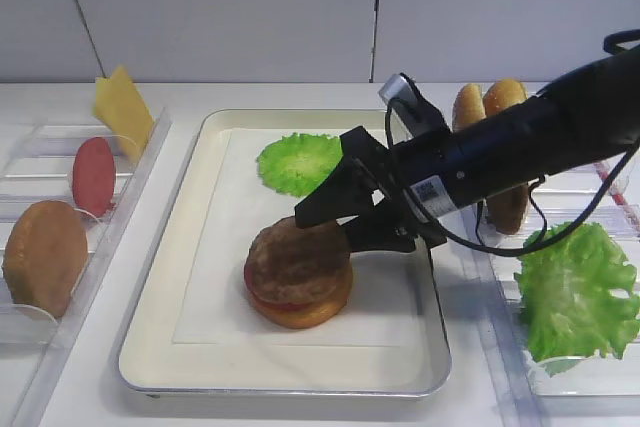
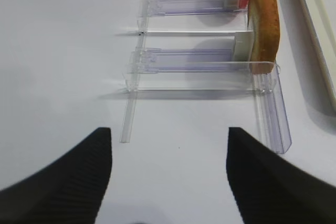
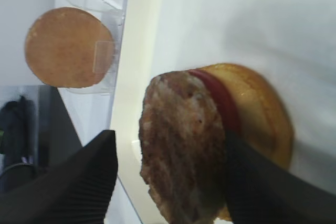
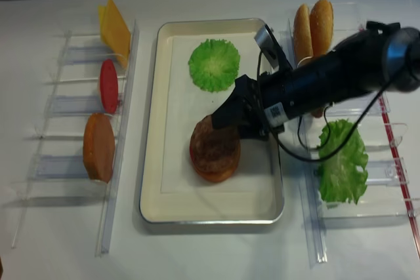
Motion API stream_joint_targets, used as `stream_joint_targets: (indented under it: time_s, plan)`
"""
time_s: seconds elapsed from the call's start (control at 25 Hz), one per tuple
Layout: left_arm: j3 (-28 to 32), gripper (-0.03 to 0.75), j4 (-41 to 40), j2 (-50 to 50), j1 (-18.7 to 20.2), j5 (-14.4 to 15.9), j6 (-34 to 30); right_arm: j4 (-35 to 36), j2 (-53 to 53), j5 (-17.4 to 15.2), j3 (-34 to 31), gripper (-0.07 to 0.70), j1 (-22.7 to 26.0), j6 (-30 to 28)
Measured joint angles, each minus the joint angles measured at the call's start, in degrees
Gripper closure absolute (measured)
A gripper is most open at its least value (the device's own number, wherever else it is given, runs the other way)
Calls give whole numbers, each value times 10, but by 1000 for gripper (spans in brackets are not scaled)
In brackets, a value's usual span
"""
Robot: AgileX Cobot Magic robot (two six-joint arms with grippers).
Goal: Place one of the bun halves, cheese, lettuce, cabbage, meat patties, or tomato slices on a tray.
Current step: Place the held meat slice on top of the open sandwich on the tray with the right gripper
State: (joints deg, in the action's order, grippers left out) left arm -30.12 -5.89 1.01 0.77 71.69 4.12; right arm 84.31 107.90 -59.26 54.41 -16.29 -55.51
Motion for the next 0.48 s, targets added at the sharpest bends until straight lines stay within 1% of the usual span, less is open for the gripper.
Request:
stream_joint_targets:
  time_s: [0.16,0.36,0.48]
  plan:
    - [0,241,0,0,0,0,0,-75,0,6,42,195,0,36]
    - [0,241,0,0,0,0,0,-206,0,7,99,195,0,114]
    - [0,241,0,0,0,0,0,-255,0,-2,126,195,0,147]
